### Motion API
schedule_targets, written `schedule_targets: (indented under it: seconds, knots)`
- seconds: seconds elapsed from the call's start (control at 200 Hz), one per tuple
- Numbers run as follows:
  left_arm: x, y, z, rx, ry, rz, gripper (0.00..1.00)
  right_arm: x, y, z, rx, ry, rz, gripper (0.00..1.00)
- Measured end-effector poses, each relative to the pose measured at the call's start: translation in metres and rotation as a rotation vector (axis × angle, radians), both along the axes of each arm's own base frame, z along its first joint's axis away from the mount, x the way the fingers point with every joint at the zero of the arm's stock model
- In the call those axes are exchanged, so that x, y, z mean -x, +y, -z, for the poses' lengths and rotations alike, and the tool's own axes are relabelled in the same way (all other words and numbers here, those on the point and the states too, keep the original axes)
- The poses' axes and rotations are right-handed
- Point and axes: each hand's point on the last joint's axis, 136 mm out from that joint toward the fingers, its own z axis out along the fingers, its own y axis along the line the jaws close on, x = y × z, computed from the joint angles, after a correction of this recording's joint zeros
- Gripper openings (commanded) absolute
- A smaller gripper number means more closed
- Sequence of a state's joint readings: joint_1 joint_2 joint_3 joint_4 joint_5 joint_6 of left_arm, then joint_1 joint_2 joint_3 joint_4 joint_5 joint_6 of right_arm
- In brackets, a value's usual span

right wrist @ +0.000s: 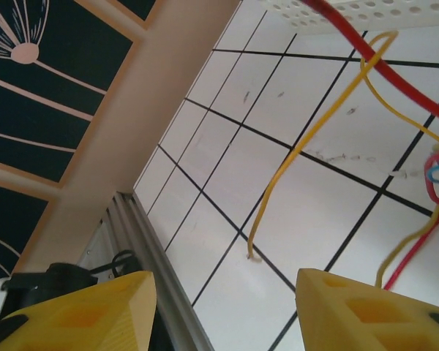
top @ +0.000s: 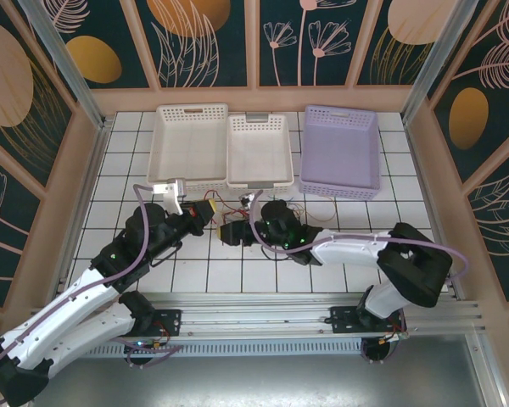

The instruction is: Untangle the cables

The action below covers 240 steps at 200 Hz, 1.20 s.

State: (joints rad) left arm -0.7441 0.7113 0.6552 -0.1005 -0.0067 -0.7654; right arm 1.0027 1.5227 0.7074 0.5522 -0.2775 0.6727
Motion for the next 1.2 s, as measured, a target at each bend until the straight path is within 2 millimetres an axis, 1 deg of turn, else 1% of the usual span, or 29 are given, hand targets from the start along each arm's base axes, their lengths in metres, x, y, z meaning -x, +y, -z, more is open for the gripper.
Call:
schedule_targets:
  seconds: [0.12, 0.185, 0.2, 0.27, 0.35, 0.355, 0.465, 0.535, 0.611, 0.686, 0.751, 0.861, 0.941, 1.006, 1.046, 1.086, 1.121, 1.156, 1.201]
  knots:
    - [0.001, 0.0, -0.001, 0.014, -0.003, 0.001, 0.0, -0.009, 0.009, -0.001, -0.007, -0.012, 0.016, 0.52]
    - [0.001, 0.0, -0.002, 0.018, -0.002, 0.001, 0.0, -0.013, 0.012, -0.004, -0.015, -0.022, 0.027, 0.49]
    - [0.002, 0.0, -0.002, 0.019, -0.002, 0.002, 0.0, -0.014, 0.012, -0.005, -0.017, -0.024, 0.03, 0.47]
    - [0.002, 0.0, -0.002, 0.023, -0.001, 0.003, 0.0, -0.018, 0.016, -0.007, -0.025, -0.034, 0.039, 0.23]
    - [0.002, 0.0, -0.003, 0.026, -0.004, 0.003, 0.0, -0.022, 0.018, -0.008, -0.024, -0.043, 0.049, 0.0]
    - [0.002, 0.001, -0.003, 0.027, -0.005, 0.003, 0.0, -0.022, 0.018, -0.008, -0.023, -0.046, 0.049, 0.0]
    - [0.004, 0.004, -0.008, 0.037, -0.018, -0.002, 0.0, -0.026, 0.016, -0.007, -0.016, -0.046, 0.076, 0.0]
    - [0.006, 0.008, -0.01, 0.036, -0.022, -0.015, 0.0, -0.027, 0.009, -0.005, -0.005, -0.049, 0.099, 0.0]
    - [0.007, 0.018, -0.009, 0.018, -0.02, -0.049, 0.0, -0.023, -0.007, -0.002, 0.01, -0.049, 0.122, 0.0]
    - [0.009, 0.029, -0.01, -0.008, -0.019, -0.089, 0.0, -0.02, -0.028, -0.006, 0.01, -0.058, 0.153, 0.0]
    - [0.01, 0.039, -0.013, -0.025, -0.023, -0.121, 0.0, -0.018, -0.049, -0.015, -0.001, -0.072, 0.19, 0.0]
    - [0.011, 0.054, -0.017, -0.059, -0.03, -0.178, 0.0, -0.018, -0.083, -0.043, -0.052, -0.117, 0.26, 0.0]
    - [0.011, 0.06, -0.016, -0.083, -0.027, -0.202, 0.0, -0.02, -0.108, -0.065, -0.099, -0.153, 0.317, 0.0]
    - [0.011, 0.061, -0.014, -0.094, -0.022, -0.205, 0.0, -0.022, -0.122, -0.077, -0.13, -0.173, 0.345, 0.0]
    - [0.011, 0.06, -0.013, -0.098, -0.018, -0.204, 0.0, -0.022, -0.125, -0.08, -0.137, -0.177, 0.352, 0.0]
    - [0.01, 0.059, -0.011, -0.101, -0.014, -0.201, 0.0, -0.021, -0.124, -0.08, -0.139, -0.177, 0.342, 0.11]
    - [0.009, 0.058, -0.01, -0.103, -0.01, -0.196, 0.0, -0.019, -0.12, -0.076, -0.13, -0.168, 0.322, 0.2]
    - [0.008, 0.056, -0.009, -0.104, -0.008, -0.192, 0.0, -0.016, -0.114, -0.069, -0.112, -0.156, 0.297, 0.27]
    - [0.007, 0.053, -0.007, -0.1, -0.004, -0.186, 0.0, -0.011, -0.102, -0.054, -0.076, -0.127, 0.259, 0.35]
